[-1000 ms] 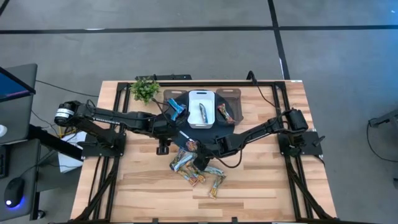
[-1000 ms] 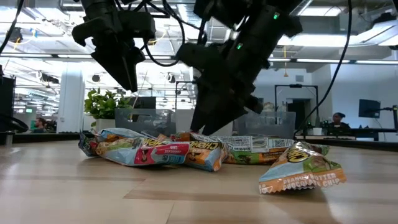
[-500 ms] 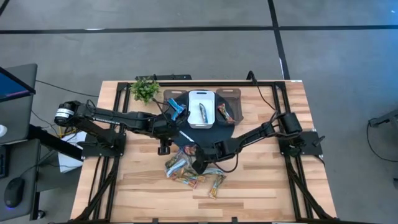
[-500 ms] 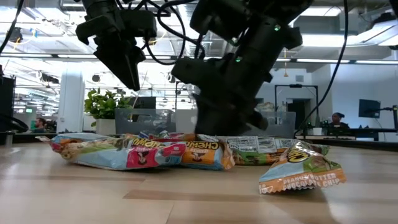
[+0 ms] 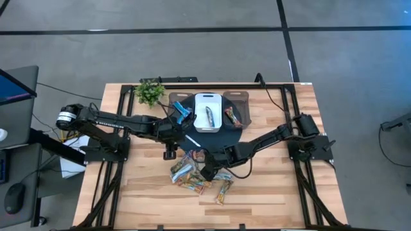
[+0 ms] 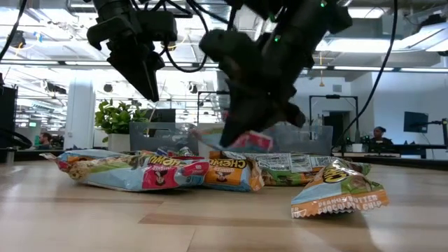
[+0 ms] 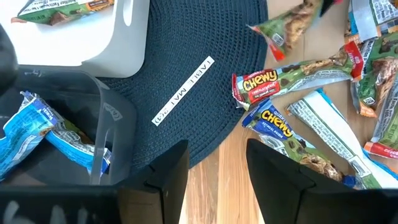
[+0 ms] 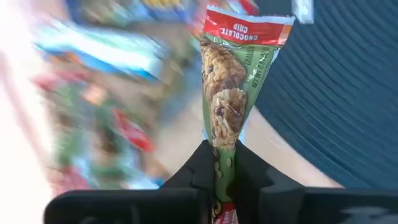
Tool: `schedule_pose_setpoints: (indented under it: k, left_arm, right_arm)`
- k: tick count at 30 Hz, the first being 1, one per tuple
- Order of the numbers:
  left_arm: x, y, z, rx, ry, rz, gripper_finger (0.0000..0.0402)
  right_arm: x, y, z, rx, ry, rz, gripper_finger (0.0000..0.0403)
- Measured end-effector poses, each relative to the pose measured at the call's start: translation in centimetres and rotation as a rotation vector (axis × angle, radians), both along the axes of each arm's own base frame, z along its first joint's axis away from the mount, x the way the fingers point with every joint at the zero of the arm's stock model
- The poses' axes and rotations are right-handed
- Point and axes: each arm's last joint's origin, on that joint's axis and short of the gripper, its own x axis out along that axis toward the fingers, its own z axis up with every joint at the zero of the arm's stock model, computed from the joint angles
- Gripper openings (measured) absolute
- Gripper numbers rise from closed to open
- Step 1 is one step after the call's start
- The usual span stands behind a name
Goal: Pick and place Granola Bars by type
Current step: Put the red granola bar into the right black bin
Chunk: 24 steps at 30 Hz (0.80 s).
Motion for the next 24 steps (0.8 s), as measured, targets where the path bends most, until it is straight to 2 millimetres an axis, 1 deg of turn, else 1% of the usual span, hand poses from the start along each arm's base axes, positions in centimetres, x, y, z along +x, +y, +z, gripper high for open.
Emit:
schedule_pose_setpoints:
  k: [2,4,6,7,10,12,14,16,18,21,24]
  left_arm:
    - [0.0,0.0,0.0,0.001,-0.005,-0.001,0.0158]
    - [0.1,0.0,0.0,0.01,-0.008,0.001,0.0158]
    - [0.1,0.1,0.1,0.025,-0.014,0.008,0.0158]
    - [0.1,0.1,0.1,0.036,-0.019,0.01,0.0158]
    - [0.2,0.1,0.2,0.055,-0.031,0.004,0.0158]
    - [0.3,0.1,0.2,0.058,-0.032,-0.002,0.0158]
    - [0.4,0.1,0.3,0.058,-0.05,-0.003,0.0158]
    - [0.5,0.1,0.3,0.059,-0.055,-0.003,0.0158]
    - [0.5,0.2,0.3,0.067,-0.064,0.008,0.0158]
    - [0.7,0.2,0.4,0.07,-0.084,0.044,0.0158]
    - [0.8,0.2,0.5,0.062,-0.11,0.071,0.0158]
  right_arm:
    - [-0.8,-0.2,0.9,-0.021,0.025,0.001,0.0027]
    - [-0.8,-0.3,2.1,-0.032,-0.02,-0.008,0.0028]
    - [-1.7,-0.7,3.6,-0.085,-0.013,-0.034,0.0025]
    - [-2.0,-0.9,4.5,-0.101,-0.037,-0.049,0.0021]
    - [-3.5,-2.3,7.1,-0.178,-0.038,-0.113,0.0014]
    - [-4.5,-3.6,8.8,-0.218,-0.053,-0.182,0.0015]
    - [-6.2,-5.2,10.5,-0.262,-0.025,-0.258,0.0022]
    - [-7.4,-6.9,12.0,-0.286,-0.031,-0.341,0.0029]
    - [-9.0,-8.8,13.0,-0.33,0.023,-0.405,0.0031]
    - [-10.6,-11.7,14.2,-0.358,0.064,-0.48,0.0025]
    - [-11.4,-14.5,14.8,-0.384,0.088,-0.506,0.0019]
